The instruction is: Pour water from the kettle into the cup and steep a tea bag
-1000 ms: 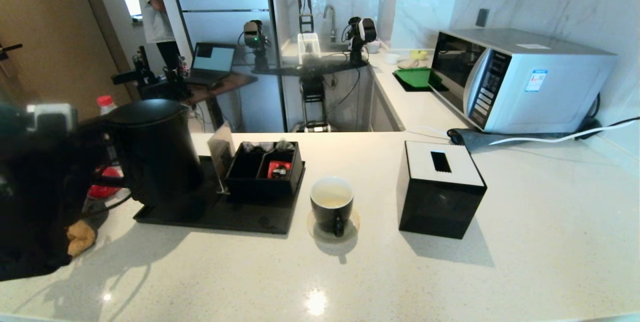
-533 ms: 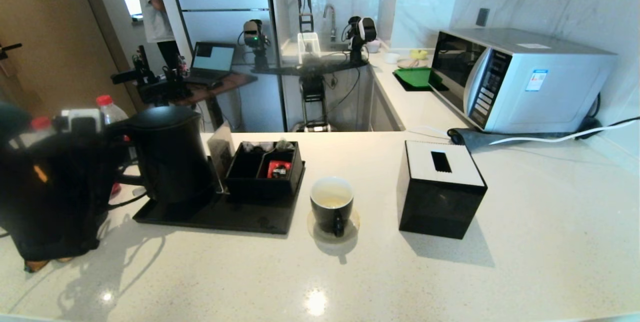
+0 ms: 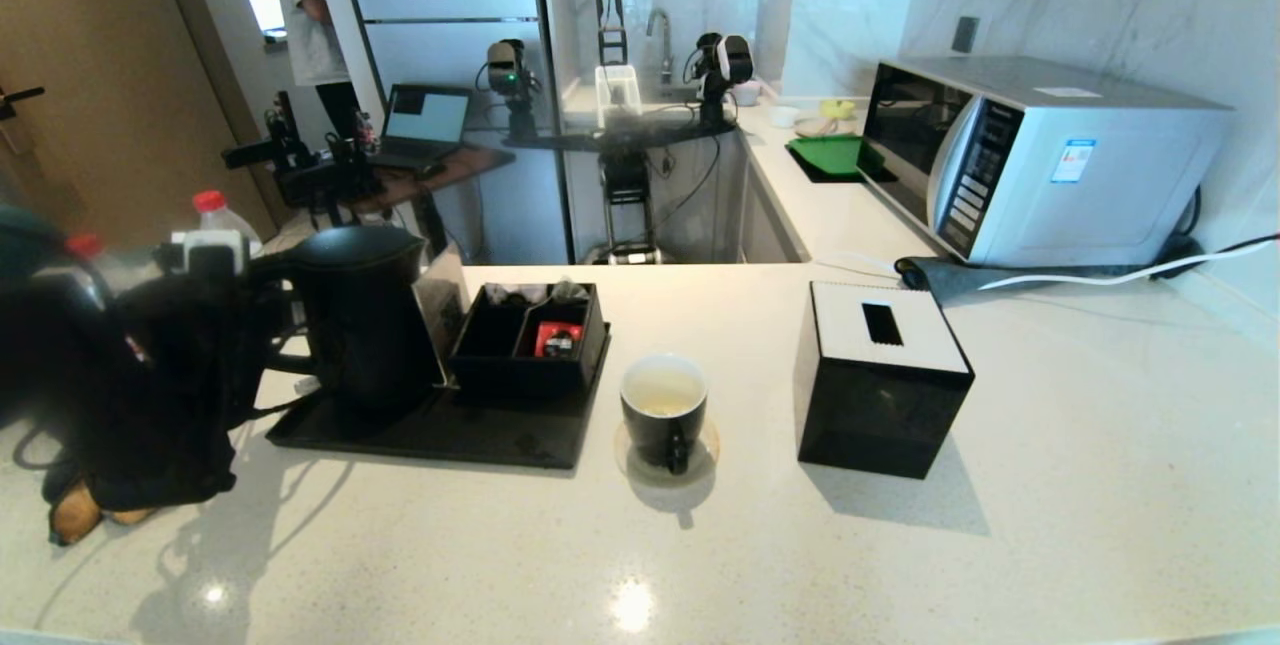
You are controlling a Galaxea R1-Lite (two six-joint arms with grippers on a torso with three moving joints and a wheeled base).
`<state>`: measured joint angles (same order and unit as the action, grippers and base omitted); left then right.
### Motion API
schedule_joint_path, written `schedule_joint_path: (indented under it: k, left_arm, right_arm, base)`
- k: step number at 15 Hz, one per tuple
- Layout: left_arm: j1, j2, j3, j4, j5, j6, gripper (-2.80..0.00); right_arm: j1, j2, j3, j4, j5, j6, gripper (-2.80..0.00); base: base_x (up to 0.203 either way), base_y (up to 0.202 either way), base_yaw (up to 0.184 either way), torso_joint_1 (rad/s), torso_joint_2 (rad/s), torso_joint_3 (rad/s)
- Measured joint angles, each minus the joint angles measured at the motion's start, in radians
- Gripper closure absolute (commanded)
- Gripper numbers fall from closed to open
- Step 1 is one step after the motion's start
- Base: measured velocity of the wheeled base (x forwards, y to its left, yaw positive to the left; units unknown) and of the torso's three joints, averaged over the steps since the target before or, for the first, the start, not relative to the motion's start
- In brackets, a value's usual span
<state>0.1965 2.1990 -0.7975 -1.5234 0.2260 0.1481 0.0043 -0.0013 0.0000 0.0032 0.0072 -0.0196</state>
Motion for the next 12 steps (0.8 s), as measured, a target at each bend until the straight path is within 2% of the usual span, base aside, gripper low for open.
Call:
schedule_joint_path:
  k: [12]
  left_arm:
    - [-0.018,0.045,-0.015,-0.001,0.004,-0.003,0.0]
  right_arm:
    - [0.0,0.0,0.0,0.0,0.0,0.0,0.0]
  base:
    - [0.0,0.0,0.0,0.0,0.0,0.0]
